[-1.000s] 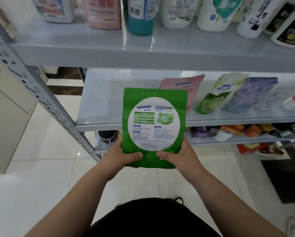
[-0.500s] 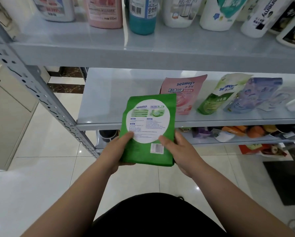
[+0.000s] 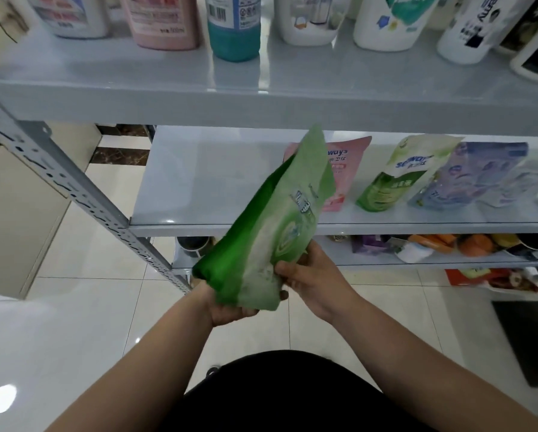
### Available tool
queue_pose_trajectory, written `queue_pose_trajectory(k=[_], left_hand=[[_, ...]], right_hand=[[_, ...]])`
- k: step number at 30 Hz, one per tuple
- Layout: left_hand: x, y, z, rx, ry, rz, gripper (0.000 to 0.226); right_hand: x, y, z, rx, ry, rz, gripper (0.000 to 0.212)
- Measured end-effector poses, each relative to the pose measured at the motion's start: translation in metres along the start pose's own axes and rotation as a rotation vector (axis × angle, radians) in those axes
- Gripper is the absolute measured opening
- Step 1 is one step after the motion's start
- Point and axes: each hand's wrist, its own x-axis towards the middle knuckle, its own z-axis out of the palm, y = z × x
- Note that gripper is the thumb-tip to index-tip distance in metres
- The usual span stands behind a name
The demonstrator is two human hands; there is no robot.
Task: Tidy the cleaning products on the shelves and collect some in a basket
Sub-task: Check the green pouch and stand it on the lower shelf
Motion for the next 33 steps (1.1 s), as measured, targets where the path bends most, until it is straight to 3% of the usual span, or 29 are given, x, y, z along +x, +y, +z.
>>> queue_pose_trajectory(k=[6,12,18,21,28,33], left_hand=[[-0.004,0.027,-0.029,0.160,0.028,0.118,0.060],[-0.005,0.018,-0.028,0.471,0.092,0.292,0.111],[-0.017,0.016,-0.048,0.383,0.108,0.361,0.098],[-0.025,0.018,-0.062,0.382,0.104,0.339,0.095],[-0.041,0.032,-0.096,0.399,0.095,0.303,0.097],[-0.038,0.043,-0.113,0.527,0.128,0.371,0.063]], right_hand=[[0.008,-0.006,-0.027,-0.184,0.230,-0.096,0.081],[0.007,-0.010,-0.025,-0.420,0.252,-0.155,0.078],[0.008,-0.012,-0.007,-0.380,0.094,-0.037,0.087],[0.007,-0.002,0.006,-0.415,0.056,-0.015,0.079],[0.007,0.023,0.037,-0.446,0.124,-0.053,0.068],[0.025,0.038,0.051,-0.587,0.288,-0.050,0.059]])
